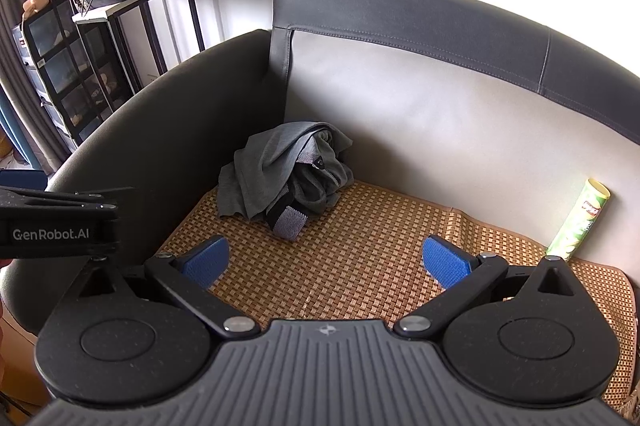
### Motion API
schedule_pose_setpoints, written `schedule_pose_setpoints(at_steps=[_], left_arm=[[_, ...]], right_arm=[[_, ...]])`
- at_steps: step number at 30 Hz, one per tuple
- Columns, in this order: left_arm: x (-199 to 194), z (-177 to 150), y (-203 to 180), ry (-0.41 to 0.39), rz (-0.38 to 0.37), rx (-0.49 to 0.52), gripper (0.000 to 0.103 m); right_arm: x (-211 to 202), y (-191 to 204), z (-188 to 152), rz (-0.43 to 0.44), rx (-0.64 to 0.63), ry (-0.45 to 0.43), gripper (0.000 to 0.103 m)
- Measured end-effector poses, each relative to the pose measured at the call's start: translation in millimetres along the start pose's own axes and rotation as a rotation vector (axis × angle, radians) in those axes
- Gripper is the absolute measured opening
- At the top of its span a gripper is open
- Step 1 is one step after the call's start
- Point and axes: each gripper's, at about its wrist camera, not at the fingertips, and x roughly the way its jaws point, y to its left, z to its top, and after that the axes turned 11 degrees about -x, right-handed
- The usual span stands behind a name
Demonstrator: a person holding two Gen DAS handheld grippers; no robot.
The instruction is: Fold clothes
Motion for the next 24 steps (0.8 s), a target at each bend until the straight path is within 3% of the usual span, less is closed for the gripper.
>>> schedule_pose_setpoints(at_steps=[4,13,18,24], left_arm=[[3,0,-2,0.013,0.002,-0.018,0.103],[49,10,-6,0.078,0.025,-0.028,0.103],[120,21,1,0.125,0.003,0.054,0.103],[241,30,14,0.181,-0.071,0.104,0.101]], right_arm=[[3,-4,1,0.007,-0.006,0.0,0.103],[34,-18,19,0.053,-0.048,0.008,0.103],[85,-15,37,0.032,0.004,0.032,0.103],[182,-3,67,0.033,0.042,0.072,0.103]])
